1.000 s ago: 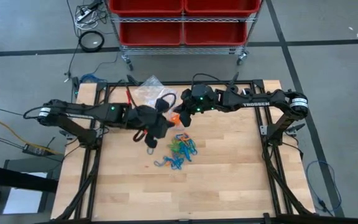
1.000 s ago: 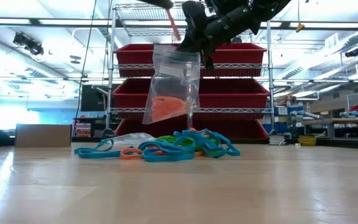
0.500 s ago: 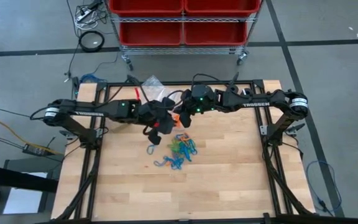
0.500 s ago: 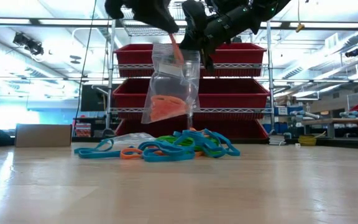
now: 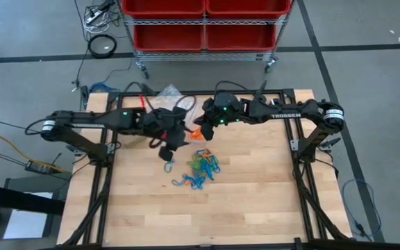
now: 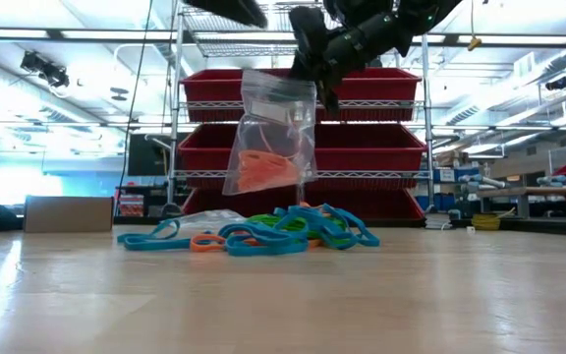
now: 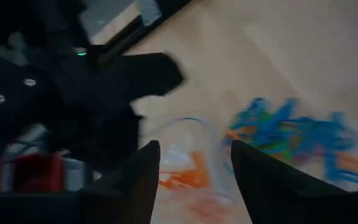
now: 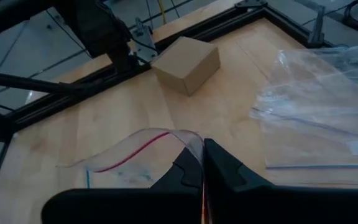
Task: Sort rubber bands
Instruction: Put the orange rubber band into the transparent zip bag
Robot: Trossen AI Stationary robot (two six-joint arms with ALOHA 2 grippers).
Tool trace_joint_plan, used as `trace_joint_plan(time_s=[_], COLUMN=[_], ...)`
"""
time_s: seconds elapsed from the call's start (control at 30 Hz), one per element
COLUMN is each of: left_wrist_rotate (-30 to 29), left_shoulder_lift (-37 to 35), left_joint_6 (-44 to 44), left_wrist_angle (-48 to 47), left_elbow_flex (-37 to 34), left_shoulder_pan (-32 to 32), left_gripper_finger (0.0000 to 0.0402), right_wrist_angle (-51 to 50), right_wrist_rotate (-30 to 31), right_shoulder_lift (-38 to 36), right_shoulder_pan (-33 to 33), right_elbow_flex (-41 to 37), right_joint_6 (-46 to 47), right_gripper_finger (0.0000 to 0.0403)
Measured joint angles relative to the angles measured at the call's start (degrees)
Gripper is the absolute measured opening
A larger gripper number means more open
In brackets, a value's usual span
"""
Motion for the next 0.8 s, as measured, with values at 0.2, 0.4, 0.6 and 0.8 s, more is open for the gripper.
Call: trace_joint_plan(time_s=[0.2, 0.4, 0.6, 0.8], left_wrist_rotate=[4.51, 8.14, 20.18, 19.73], left_shoulder_lift=[-4.99, -9.86, -10.86, -4.50], left_joint_6=[-6.81, -10.69, -18.18, -25.25], left_wrist_angle=[-8.09, -1.97, 20.71, 55.45], left_elbow_flex=[-0.46, -11.86, -33.67, -52.36], left_shoulder_pan=[-0.52, -1.31, -3.83, -10.13], left_gripper_finger=[0.0182, 0.0166, 0.0163, 0.0163], right_wrist_angle=[-3.18, -4.83, -10.89, -16.49], right_wrist_rotate=[-0.69, -0.53, -0.52, -0.36], right_shoulder_lift=[-1.41, -6.84, -13.27, -16.11], right_shoulder_pan=[-2.73, -6.06, -7.10, -6.29], right_elbow_flex=[-0.02, -0.02, 0.00, 0.00], right_joint_6=[-1.22, -3.19, -5.10, -6.21], right_gripper_finger=[0.0000, 0.0000, 0.0000, 0.0000])
